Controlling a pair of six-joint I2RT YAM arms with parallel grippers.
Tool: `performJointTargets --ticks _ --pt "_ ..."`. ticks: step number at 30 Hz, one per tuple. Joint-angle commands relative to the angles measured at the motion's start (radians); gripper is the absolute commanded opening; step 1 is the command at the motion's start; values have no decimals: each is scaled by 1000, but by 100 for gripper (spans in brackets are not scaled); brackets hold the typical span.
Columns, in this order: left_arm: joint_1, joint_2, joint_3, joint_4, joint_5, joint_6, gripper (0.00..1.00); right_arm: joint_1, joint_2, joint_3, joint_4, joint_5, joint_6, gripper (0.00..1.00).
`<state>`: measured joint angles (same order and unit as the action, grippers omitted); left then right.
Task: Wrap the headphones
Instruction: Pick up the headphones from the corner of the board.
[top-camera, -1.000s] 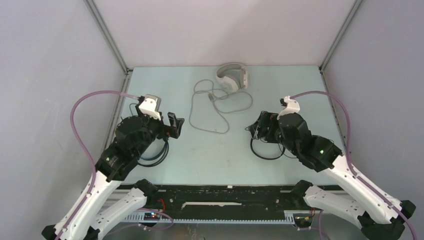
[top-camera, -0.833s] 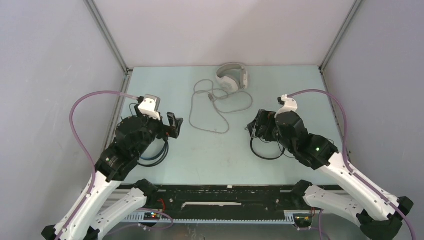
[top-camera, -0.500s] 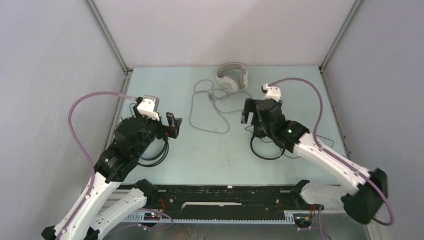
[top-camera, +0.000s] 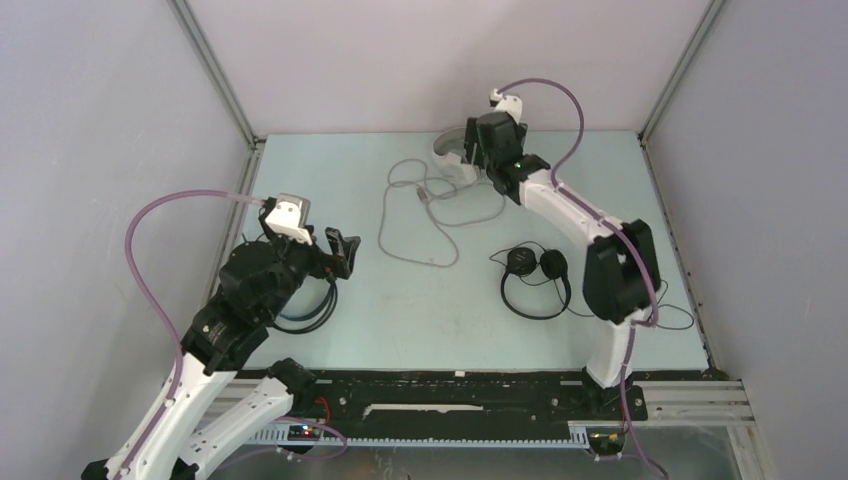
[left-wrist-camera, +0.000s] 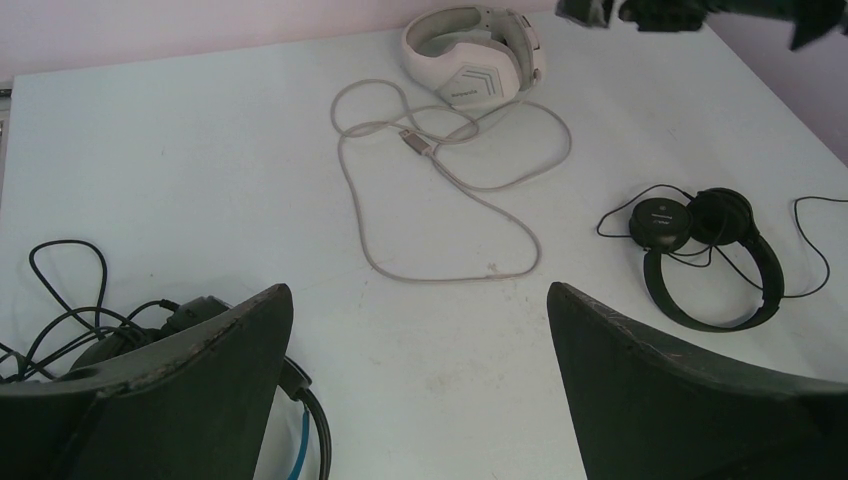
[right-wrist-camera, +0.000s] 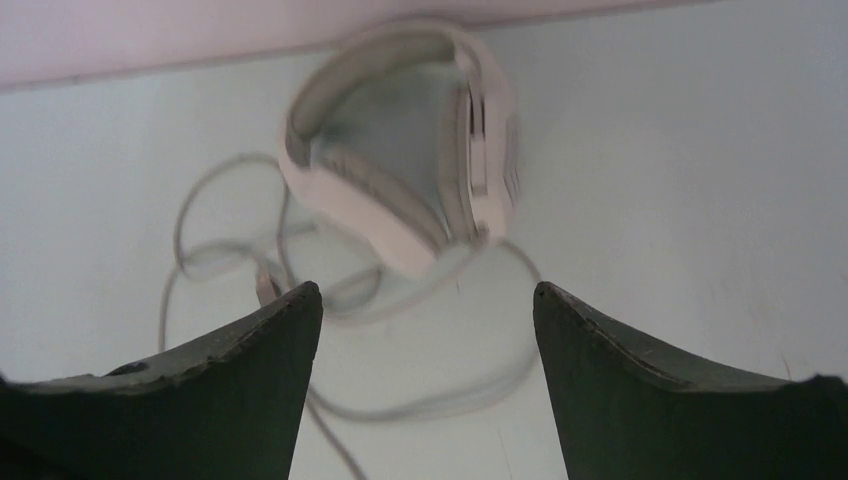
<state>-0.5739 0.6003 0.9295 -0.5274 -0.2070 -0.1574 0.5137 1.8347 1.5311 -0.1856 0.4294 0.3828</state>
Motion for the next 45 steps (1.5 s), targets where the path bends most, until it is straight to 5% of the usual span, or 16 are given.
performJointTargets --ticks 1,13,30,45 --pt "1 -14 -21 28 7 1 100 -38 211 259 -81 -18 9 79" --pt "1 -7 -25 29 14 1 100 -82 525 666 -230 44 -77 78" --pt "2 25 -24 20 8 6 100 -124 655 718 -239 -87 -85 70" --pt "18 38 -24 18 11 8 100 -126 569 630 -167 -48 -217 33"
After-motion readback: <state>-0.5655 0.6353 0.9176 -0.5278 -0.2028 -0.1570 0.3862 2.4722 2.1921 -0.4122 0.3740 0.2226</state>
